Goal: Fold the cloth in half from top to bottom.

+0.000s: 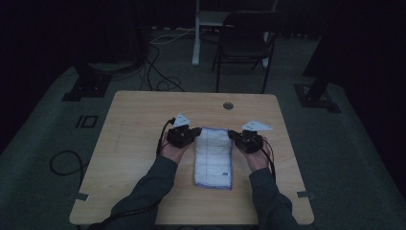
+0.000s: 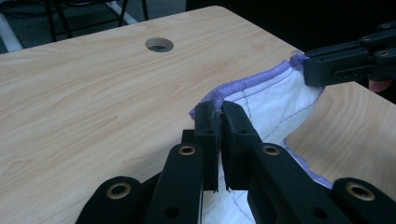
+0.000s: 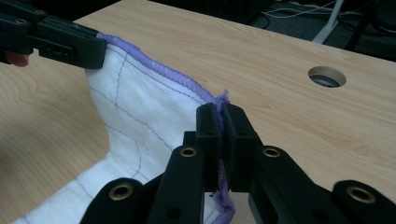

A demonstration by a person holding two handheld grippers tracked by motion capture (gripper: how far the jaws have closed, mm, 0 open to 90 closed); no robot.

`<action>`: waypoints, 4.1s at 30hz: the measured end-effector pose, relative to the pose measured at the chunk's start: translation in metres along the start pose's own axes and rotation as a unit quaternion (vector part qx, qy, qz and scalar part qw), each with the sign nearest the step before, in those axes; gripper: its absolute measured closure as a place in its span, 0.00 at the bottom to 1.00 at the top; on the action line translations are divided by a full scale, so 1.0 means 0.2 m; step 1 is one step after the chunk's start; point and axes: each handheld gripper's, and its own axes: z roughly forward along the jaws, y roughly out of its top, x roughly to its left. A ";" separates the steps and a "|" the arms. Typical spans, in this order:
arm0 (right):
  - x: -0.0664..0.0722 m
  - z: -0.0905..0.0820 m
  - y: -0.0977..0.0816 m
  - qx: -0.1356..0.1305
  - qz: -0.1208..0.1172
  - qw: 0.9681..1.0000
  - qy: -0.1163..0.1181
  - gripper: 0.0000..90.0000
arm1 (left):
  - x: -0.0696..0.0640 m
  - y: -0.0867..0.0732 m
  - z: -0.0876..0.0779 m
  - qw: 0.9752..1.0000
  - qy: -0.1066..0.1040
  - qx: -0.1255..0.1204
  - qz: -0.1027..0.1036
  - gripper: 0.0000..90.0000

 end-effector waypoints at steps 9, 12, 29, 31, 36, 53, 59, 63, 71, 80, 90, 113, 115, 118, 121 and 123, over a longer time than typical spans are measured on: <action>0.04 -0.04 -0.04 -0.004 -0.002 1.000 0.006 0.96 | -0.03 -0.04 -0.04 1.000 -0.007 -0.005 0.003 0.96; 0.04 -0.06 -0.05 -0.006 0.000 1.000 0.009 0.96 | -0.04 -0.05 -0.05 1.000 -0.009 -0.006 0.003 0.96; 0.09 -0.11 -0.09 -0.013 0.001 1.000 0.020 0.97 | -0.08 -0.11 -0.11 1.000 -0.019 -0.011 0.002 0.96; 0.10 -0.12 -0.10 -0.014 0.001 1.000 0.021 0.97 | -0.09 -0.12 -0.11 1.000 -0.020 -0.011 0.002 0.96; 0.12 -0.14 -0.13 -0.014 0.003 1.000 0.024 0.97 | -0.10 -0.14 -0.12 1.000 -0.023 -0.011 0.001 0.96; 0.15 -0.17 -0.18 -0.012 0.002 1.000 0.027 0.96 | -0.14 -0.20 -0.16 0.999 -0.031 -0.009 0.006 0.96; 0.16 -0.17 -0.19 -0.013 0.003 0.999 0.029 0.97 | -0.15 -0.21 -0.17 0.999 -0.033 -0.009 0.006 0.96; 0.16 -0.18 -0.20 -0.013 0.003 0.999 0.029 0.96 | -0.16 -0.22 -0.18 0.999 -0.034 -0.010 0.006 0.96; 0.17 -0.19 -0.22 -0.012 0.005 0.999 0.031 0.96 | -0.17 -0.24 -0.18 0.999 -0.037 -0.009 0.005 0.96; 0.18 -0.19 -0.25 -0.010 0.008 0.999 0.033 0.96 | -0.19 -0.27 -0.19 0.999 -0.039 -0.009 0.004 0.96; 0.19 -0.20 -0.28 -0.006 0.008 0.999 0.035 0.96 | -0.21 -0.32 -0.19 0.999 -0.041 -0.006 0.004 0.96; 0.22 -0.20 -0.36 0.008 0.024 0.999 0.043 0.96 | -0.23 -0.40 -0.19 0.999 -0.046 0.012 -0.002 0.96; 0.22 -0.20 -0.36 0.008 0.024 0.999 0.043 0.96 | -0.23 -0.41 -0.19 0.999 -0.047 0.014 -0.003 0.96; 0.22 -0.20 -0.37 0.010 0.028 0.999 0.044 0.96 | -0.24 -0.41 -0.18 0.999 -0.049 0.016 -0.003 0.96; 0.22 -0.20 -0.37 0.010 0.027 0.999 0.044 0.96 | -0.24 -0.42 -0.18 0.999 -0.048 0.016 -0.004 0.96; 0.22 -0.21 -0.38 0.011 0.030 0.998 0.045 0.96 | -0.24 -0.42 -0.18 0.999 -0.049 0.017 -0.004 0.96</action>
